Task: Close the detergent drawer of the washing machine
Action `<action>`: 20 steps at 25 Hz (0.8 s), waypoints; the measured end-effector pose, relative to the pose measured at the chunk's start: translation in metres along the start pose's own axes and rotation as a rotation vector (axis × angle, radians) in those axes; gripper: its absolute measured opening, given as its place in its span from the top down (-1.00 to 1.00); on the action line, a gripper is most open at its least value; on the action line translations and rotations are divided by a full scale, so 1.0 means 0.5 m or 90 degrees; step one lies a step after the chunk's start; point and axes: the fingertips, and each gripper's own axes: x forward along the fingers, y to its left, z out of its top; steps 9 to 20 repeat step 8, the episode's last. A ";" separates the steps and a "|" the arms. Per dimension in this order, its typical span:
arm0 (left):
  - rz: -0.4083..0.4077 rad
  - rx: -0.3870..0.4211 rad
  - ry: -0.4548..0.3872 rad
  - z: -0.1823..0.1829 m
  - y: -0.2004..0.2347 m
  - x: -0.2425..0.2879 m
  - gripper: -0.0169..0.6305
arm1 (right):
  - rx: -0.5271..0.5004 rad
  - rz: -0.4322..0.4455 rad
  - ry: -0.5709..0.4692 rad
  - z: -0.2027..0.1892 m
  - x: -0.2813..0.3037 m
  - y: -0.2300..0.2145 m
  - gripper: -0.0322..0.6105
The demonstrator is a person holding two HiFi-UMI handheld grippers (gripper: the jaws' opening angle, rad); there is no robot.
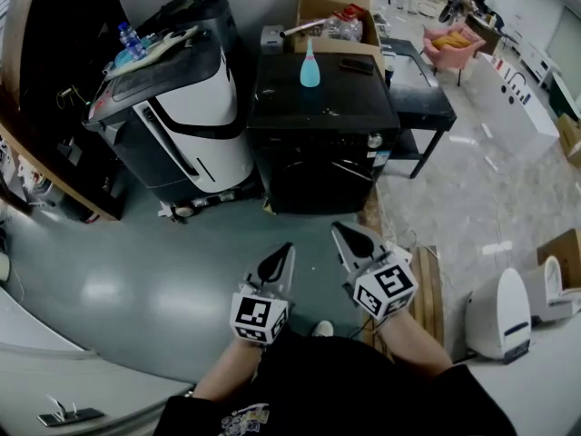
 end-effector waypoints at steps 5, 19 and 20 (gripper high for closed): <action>0.000 0.003 -0.001 0.002 -0.005 0.004 0.94 | 0.008 -0.004 0.000 0.000 -0.004 -0.007 0.91; -0.001 0.002 0.001 0.002 -0.008 0.007 0.94 | 0.011 0.001 -0.006 -0.007 -0.005 -0.012 0.91; -0.001 0.002 0.001 0.002 -0.008 0.007 0.94 | 0.011 0.001 -0.006 -0.007 -0.005 -0.012 0.91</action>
